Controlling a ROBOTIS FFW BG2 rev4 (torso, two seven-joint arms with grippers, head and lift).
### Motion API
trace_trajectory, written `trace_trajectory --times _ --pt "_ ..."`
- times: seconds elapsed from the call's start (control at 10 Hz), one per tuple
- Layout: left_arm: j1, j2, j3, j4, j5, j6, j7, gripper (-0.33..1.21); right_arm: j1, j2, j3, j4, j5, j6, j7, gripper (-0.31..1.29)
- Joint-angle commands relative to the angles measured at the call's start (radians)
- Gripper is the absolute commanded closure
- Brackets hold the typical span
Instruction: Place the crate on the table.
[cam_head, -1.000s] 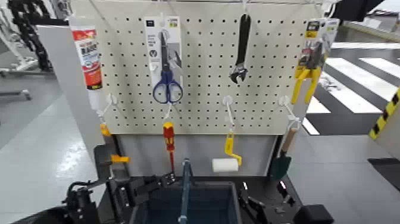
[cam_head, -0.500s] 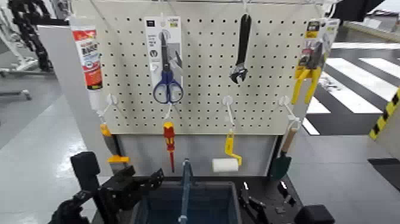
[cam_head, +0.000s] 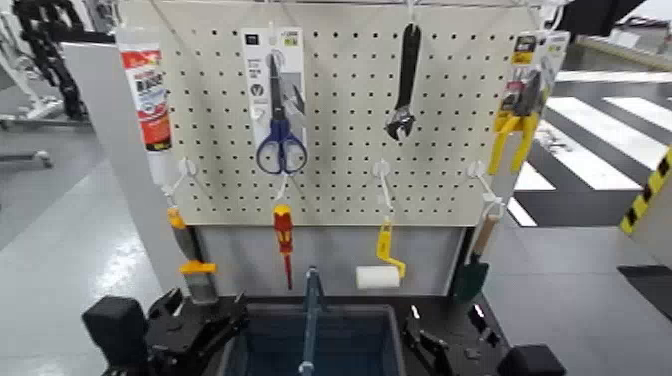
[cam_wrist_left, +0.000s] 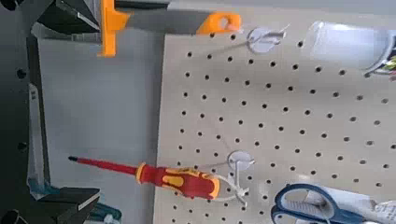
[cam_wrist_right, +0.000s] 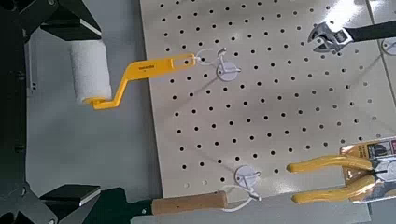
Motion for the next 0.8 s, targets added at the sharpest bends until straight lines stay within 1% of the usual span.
trace_trajectory --times 0.1,0.4,0.6,0.8 --pt "0.067 0.009 -0.032 0.006 -0.040 -0.141 0.111 0.07 0.002 0.000 -0.001 -0.002 0.000 0.000 0.000 0.14" --pt "0.096 0.013 -0.055 0.019 -0.094 -0.210 0.154 0.10 0.005 -0.002 -0.004 -0.007 0.000 0.003 0.000 0.14" --pt "0.108 0.016 -0.064 0.022 -0.097 -0.237 0.186 0.11 0.005 -0.003 -0.004 -0.007 0.000 0.006 0.001 0.14" --pt "0.108 0.018 -0.069 0.025 -0.099 -0.242 0.195 0.11 0.005 -0.003 -0.004 -0.006 0.000 0.006 0.001 0.14"
